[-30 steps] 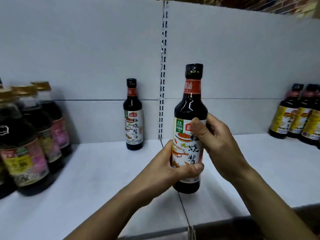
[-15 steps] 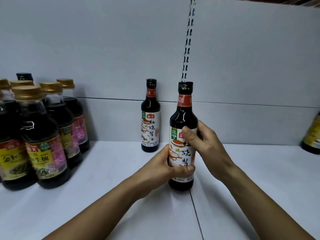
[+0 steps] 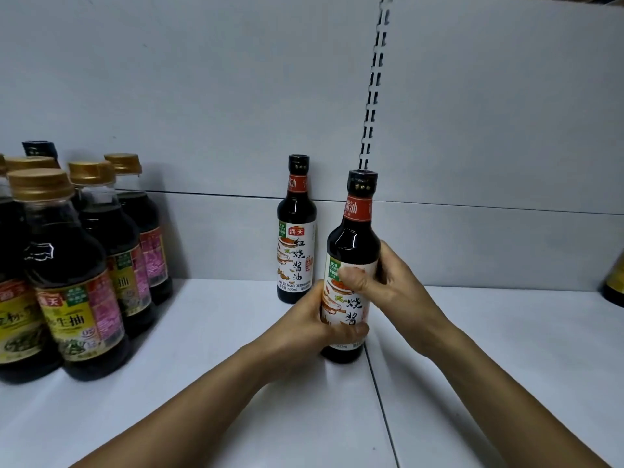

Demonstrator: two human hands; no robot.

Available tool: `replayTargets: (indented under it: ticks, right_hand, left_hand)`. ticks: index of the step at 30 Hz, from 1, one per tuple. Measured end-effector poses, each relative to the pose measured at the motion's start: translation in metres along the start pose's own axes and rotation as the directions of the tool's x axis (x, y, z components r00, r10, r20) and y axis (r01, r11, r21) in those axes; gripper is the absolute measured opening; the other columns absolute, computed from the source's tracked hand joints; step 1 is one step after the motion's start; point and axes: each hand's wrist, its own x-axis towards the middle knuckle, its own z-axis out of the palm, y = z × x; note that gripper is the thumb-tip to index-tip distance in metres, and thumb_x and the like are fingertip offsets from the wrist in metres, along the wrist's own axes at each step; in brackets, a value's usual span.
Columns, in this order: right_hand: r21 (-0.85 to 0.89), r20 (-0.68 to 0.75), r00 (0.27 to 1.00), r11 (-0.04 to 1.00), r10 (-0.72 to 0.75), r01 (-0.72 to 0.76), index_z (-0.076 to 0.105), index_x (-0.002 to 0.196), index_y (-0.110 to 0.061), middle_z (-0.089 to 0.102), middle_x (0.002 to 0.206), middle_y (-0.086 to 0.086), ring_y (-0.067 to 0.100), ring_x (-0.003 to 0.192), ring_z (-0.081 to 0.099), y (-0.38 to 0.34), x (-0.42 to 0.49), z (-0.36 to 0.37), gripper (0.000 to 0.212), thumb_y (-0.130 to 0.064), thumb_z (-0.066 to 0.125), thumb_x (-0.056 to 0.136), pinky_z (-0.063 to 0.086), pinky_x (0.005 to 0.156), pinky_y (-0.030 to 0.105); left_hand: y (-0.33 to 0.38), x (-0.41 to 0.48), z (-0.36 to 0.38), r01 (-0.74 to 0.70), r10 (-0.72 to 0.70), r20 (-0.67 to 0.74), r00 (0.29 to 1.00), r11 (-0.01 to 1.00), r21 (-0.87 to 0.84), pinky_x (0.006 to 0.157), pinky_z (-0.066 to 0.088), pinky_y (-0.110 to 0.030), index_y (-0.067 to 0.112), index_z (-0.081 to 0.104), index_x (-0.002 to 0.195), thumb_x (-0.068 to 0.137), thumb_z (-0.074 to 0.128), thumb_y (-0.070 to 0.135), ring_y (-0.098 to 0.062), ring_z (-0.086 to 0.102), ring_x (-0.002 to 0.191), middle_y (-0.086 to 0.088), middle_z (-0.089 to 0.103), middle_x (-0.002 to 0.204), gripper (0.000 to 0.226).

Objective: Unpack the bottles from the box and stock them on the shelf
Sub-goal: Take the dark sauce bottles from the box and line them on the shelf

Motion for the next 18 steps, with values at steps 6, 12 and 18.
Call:
replayTargets:
  ticks: [6,12,18]
  right_hand:
    - [-0.145,-0.045,0.996,0.986,0.08,-0.086,0.055,0.126,-0.031,0.074,0.112,-0.014,-0.001,0.1,0.072,0.019,0.004,0.003,0.056,-0.019,0.085,0.081,0.059,0.076,0.018]
    - [-0.386,-0.069,0.981,0.902,0.181,-0.193,0.049,0.13,-0.033,0.068,0.12,-0.016,-0.001,0.111,0.064,0.041,0.0,0.0,0.065,-0.032,0.088,0.077,0.056,0.091,0.025]
    - [-0.402,-0.114,0.974,0.888,0.194,-0.224,0.049,0.129,-0.034,0.066,0.115,-0.023,-0.012,0.101,0.06,0.049,-0.003,0.003,0.059,-0.039,0.083,0.081,0.049,0.07,0.007]
  left_hand:
    - [-0.002,0.012,-0.008,-0.034,0.032,0.022,0.999,0.993,0.109,0.102,0.054,-0.029,0.028,0.049,0.138,0.088,0.078,0.009,-0.01,0.067,0.12,0.007,0.07,0.127,0.06]
    - [-0.008,0.016,-0.013,-0.04,0.043,-0.007,0.999,0.966,0.254,0.099,0.056,-0.025,0.026,0.048,0.135,0.082,0.083,0.01,0.0,0.068,0.111,0.013,0.071,0.122,0.066]
    - [-0.015,0.014,-0.018,-0.112,0.137,-0.036,0.99,0.915,0.388,0.1,0.057,-0.032,0.036,0.047,0.137,0.076,0.086,0.027,-0.002,0.066,0.115,0.016,0.067,0.127,0.073]
